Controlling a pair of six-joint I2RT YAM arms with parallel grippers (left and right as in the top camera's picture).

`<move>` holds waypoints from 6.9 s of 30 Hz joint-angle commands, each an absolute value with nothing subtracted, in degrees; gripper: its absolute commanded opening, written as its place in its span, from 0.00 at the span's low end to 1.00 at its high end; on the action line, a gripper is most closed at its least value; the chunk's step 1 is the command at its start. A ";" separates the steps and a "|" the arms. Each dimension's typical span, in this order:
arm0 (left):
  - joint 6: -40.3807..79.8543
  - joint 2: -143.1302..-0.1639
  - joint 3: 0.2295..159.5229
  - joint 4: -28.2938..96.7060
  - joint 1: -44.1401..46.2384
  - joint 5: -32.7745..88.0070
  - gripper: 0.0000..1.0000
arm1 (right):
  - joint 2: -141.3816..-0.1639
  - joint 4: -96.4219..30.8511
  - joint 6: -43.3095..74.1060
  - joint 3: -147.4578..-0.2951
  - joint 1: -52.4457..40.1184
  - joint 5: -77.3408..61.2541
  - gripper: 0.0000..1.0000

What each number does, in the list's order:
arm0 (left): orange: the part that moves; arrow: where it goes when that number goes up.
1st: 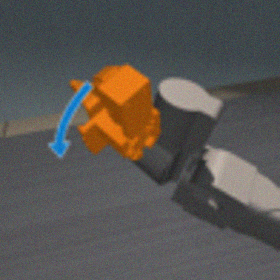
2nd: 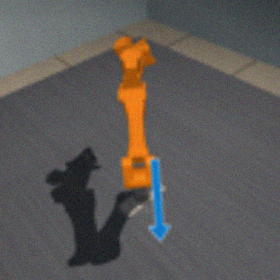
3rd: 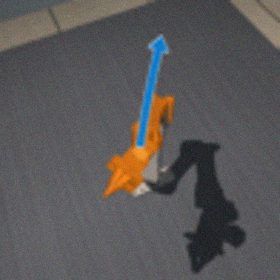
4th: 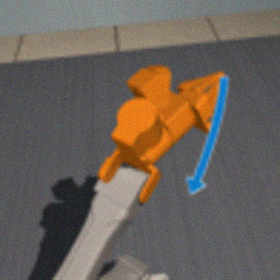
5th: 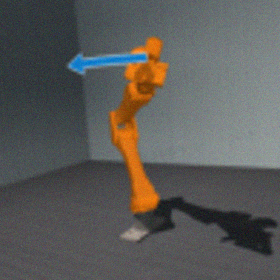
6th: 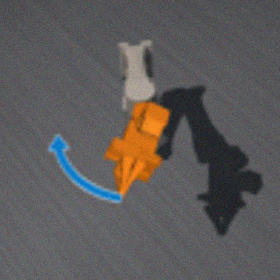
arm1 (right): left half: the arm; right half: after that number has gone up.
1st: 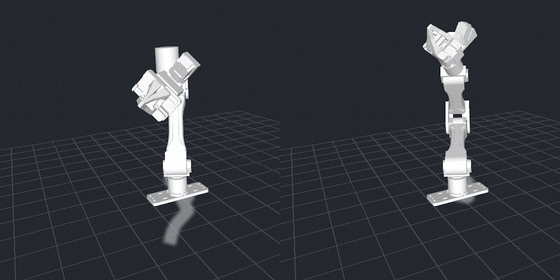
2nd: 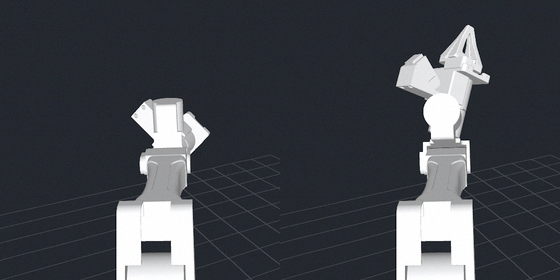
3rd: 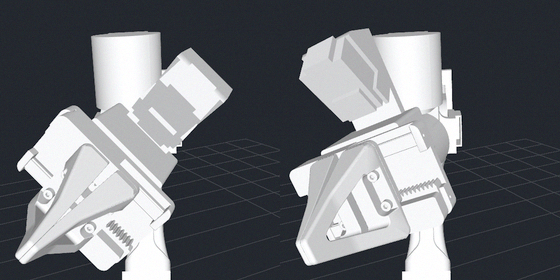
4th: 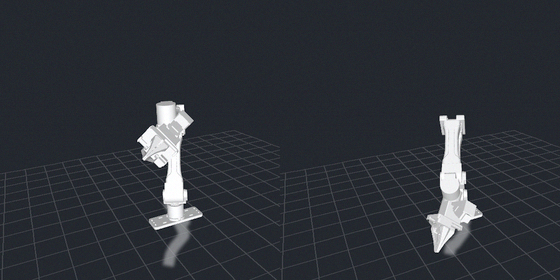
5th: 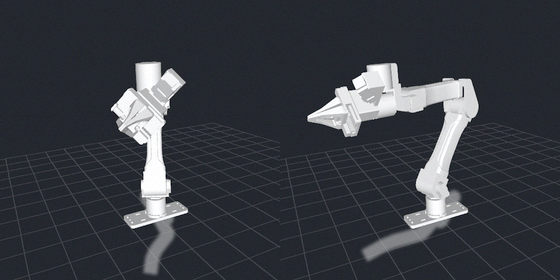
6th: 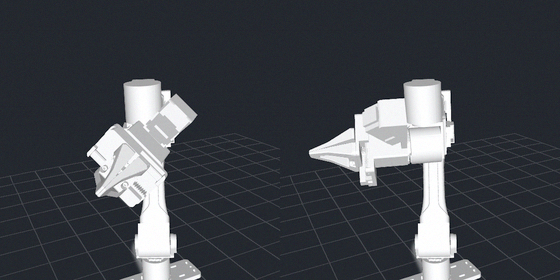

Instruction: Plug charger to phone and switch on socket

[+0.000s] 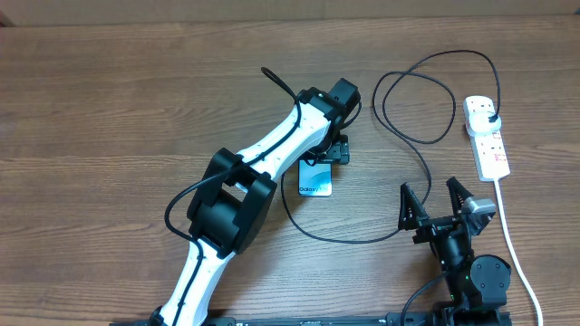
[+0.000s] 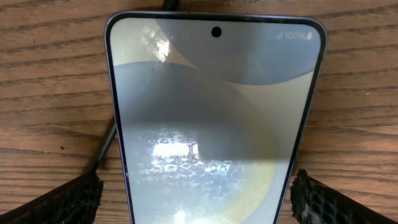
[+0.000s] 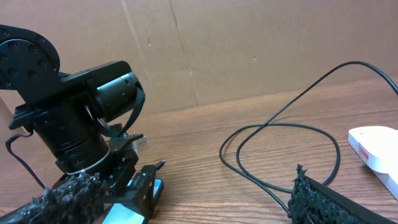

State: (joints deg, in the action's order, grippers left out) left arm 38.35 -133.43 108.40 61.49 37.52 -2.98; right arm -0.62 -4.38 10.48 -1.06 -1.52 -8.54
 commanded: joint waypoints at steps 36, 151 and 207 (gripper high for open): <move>38.74 -134.67 105.27 59.35 38.63 0.43 0.66 | -0.16 -4.14 10.39 -0.45 -1.26 -8.01 1.00; 69.14 -134.67 109.45 61.52 2.59 70.17 0.61 | -0.34 -4.12 10.39 -0.45 -1.26 -8.01 1.00; 64.71 -129.21 135.52 88.73 11.14 13.80 0.60 | -0.34 -4.12 10.39 -0.45 -1.26 -8.01 1.00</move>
State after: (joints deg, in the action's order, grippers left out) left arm 65.56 -132.42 131.37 87.37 9.56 15.70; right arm -0.64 -4.36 10.48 -1.06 -1.52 -8.54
